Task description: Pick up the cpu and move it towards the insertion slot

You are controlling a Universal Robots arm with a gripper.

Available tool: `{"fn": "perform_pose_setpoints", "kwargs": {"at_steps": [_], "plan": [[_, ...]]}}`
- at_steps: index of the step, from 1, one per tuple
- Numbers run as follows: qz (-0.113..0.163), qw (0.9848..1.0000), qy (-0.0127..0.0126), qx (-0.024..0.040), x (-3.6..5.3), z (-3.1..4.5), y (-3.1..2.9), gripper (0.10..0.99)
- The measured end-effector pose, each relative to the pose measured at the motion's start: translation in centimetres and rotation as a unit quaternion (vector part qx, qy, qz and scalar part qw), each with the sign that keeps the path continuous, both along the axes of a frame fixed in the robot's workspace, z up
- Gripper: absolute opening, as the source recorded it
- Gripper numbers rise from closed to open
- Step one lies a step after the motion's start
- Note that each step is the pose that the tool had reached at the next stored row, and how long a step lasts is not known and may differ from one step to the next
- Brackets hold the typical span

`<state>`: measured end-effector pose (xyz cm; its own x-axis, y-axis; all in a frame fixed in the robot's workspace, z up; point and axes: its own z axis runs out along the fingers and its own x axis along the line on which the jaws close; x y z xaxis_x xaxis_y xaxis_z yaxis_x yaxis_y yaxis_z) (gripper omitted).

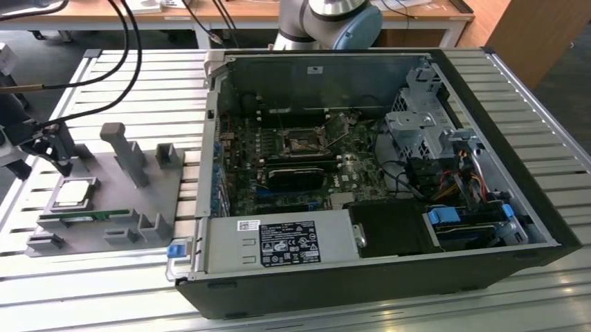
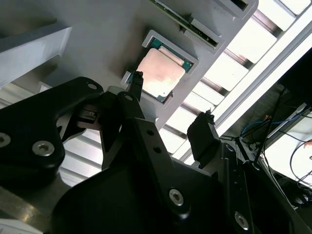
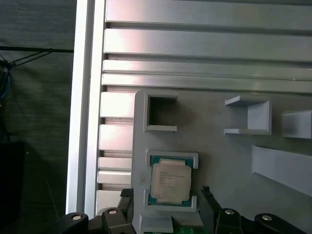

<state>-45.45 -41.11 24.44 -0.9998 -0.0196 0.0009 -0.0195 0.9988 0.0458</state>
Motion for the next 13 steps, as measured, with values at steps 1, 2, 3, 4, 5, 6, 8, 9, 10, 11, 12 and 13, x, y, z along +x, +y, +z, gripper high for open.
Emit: {"fn": "perform_pose_setpoints", "kwargs": {"at_steps": [1, 2, 3, 4, 5, 6, 8, 9, 10, 11, 12, 13], "plan": [[0.000, 1.0000, -0.0001, 0.0000, 0.00, -0.06, 0.00, 0.647], [0.000, 1.0000, 0.0000, 0.0000, 0.00, -0.11, 0.00, 0.647], [0.000, 1.0000, 0.0000, 0.0000, 0.00, -0.17, -0.01, 0.647], [0.000, 1.0000, 0.0000, 0.0000, 0.00, -0.23, -0.01, 0.647], [0.000, 1.0000, 0.0000, 0.0000, 0.00, -0.29, -0.01, 0.647], [0.000, 1.0000, 0.0000, 0.0000, 0.00, -0.36, -0.01, 0.647], [0.000, 1.0000, 0.0000, 0.0000, 0.00, -0.55, -0.01, 0.647], [0.000, 1.0000, 0.0000, 0.0000, 0.00, -0.67, -0.01, 0.647], [0.000, 1.0000, 0.0001, 0.0000, 0.00, -0.83, -0.02, 0.647], [0.000, 1.0000, 0.0001, -0.0001, 0.00, -1.01, -0.02, 0.647], [0.000, 1.0000, 0.0001, 0.0000, 0.00, -1.19, -0.02, 0.647], [0.000, 1.0000, 0.0001, 0.0000, 0.01, -1.36, -0.02, 0.647]]}}
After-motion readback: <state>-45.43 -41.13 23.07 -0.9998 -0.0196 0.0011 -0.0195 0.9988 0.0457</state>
